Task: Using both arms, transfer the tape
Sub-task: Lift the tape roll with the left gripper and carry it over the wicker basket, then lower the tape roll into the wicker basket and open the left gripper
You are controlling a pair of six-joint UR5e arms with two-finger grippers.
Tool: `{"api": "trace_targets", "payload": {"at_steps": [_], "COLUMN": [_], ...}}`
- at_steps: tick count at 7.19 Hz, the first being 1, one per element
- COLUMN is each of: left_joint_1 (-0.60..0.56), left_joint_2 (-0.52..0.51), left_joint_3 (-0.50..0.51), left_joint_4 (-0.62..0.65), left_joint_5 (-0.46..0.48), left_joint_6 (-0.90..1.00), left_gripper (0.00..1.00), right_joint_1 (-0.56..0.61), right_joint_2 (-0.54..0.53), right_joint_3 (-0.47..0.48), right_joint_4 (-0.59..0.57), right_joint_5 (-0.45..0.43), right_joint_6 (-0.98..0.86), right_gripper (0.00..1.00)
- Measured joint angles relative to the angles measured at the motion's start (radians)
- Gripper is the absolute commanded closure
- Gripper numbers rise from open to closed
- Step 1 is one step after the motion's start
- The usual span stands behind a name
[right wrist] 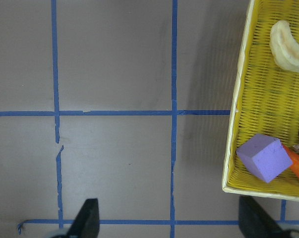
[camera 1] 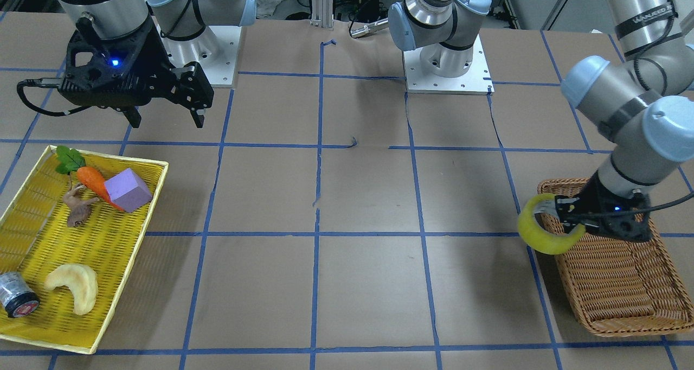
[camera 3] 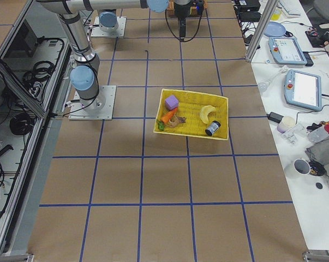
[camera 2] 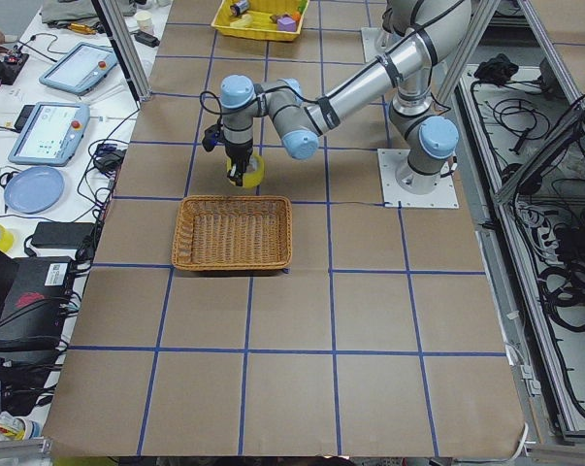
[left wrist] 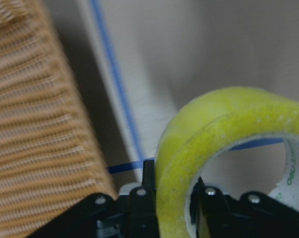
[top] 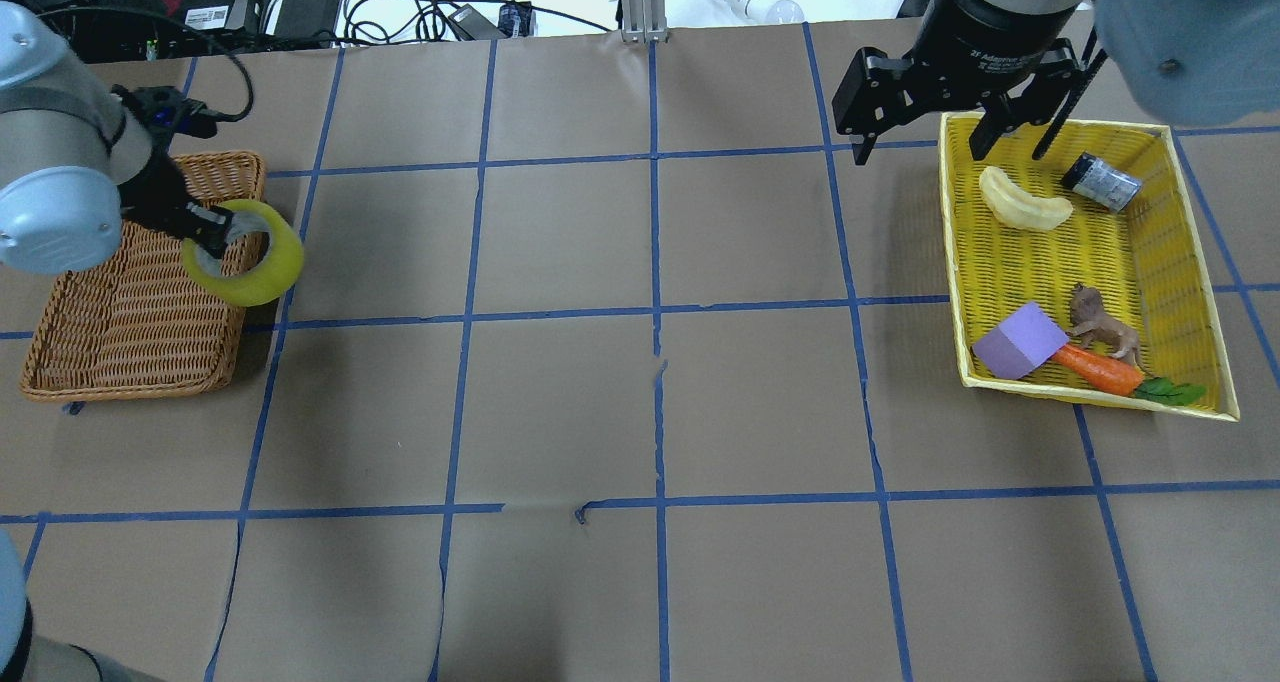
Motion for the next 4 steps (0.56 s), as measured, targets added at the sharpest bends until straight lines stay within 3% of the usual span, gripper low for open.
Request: {"api": "trace_targets", "payload": {"at_steps": [2,3,4], "left_joint_1": [0.144,0.171,0.182], "left_joint_2": [-0.023,-0.043,-0.071], "left_joint_3": [0.0,-0.004,-0.006], "left_joint_4": [0.059,0.095,0.12], "left_joint_5": [-0.007,-0.015,-0.042], "left_joint_6": [0.172,0.201,0.209], "left_gripper": [1.0,0.68,0.16], "right_joint_1": [0.0,0.002,0.006], "right_joint_2": [-0.001,-0.002,-0.002], "right_joint_3": [0.001,0.0,0.001], "right_joint_4": [0.0,-0.001,-0.002], "right_joint_5": [-0.002,-0.004,-0.001], "right_joint_6": [-0.002,-0.002,-0.001], "right_gripper": [0.0,0.0,0.0]}}
